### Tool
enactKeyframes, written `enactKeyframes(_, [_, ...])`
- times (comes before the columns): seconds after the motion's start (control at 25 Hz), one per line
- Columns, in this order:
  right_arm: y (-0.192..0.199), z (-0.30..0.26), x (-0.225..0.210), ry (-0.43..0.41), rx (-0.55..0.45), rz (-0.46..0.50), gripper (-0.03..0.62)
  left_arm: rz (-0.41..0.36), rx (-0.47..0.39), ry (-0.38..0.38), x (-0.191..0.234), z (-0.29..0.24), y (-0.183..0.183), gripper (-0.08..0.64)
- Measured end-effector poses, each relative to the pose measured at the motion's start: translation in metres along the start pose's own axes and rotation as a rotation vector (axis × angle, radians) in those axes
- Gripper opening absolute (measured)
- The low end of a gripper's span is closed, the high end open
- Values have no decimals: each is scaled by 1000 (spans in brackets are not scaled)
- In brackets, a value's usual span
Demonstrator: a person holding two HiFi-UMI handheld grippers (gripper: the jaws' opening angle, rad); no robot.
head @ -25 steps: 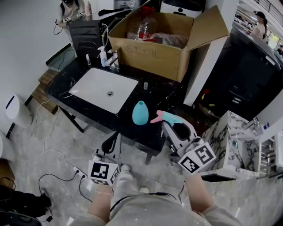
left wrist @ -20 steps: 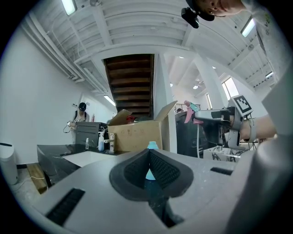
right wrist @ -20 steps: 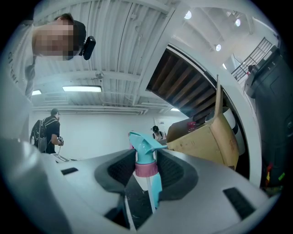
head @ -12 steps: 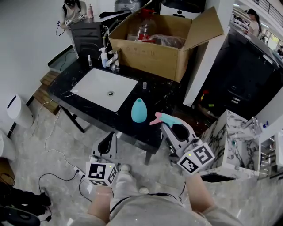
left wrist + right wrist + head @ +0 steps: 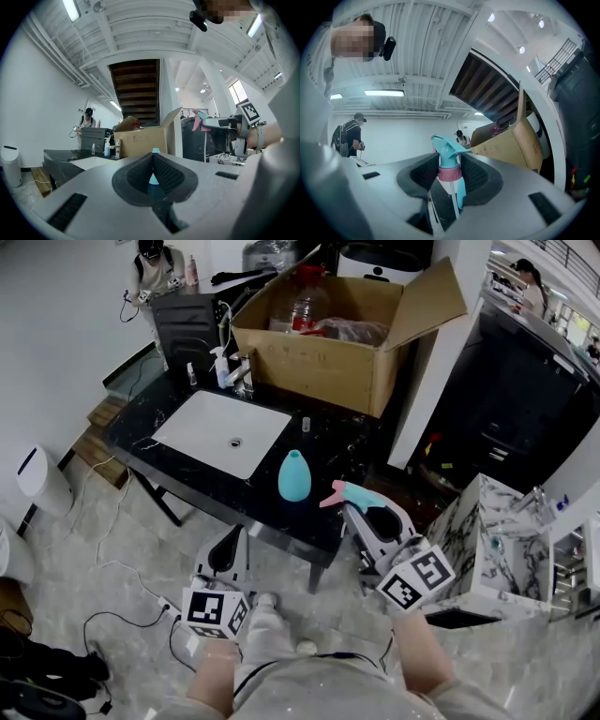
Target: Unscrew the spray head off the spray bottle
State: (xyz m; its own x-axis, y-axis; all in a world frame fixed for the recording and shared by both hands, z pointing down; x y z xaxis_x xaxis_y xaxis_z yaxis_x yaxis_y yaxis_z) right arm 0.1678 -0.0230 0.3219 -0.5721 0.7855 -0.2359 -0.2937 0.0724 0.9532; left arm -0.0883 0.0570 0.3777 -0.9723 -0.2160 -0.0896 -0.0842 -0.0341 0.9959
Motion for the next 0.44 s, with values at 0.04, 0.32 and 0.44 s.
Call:
enactKeyframes(0.04, [0, 1, 0, 1, -1, -2, 152, 1, 0, 1, -1, 0, 0, 5])
enactKeyframes(0.32, [2, 7, 1, -6, -5, -9, 152, 0, 7, 9, -8, 7, 1, 5])
enactKeyframes(0.44, [5, 7, 4, -8, -6, -10, 152, 10, 12, 5, -6, 12, 4, 5])
Point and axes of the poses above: the fingertips, and each gripper's own axes: z backward along the fingers, x to its left, y out of its underside, the point moved 7 cm from there along z, backward along the fingers, and after that the axes turned 5 degrees about -z, right-handed, at the moved point
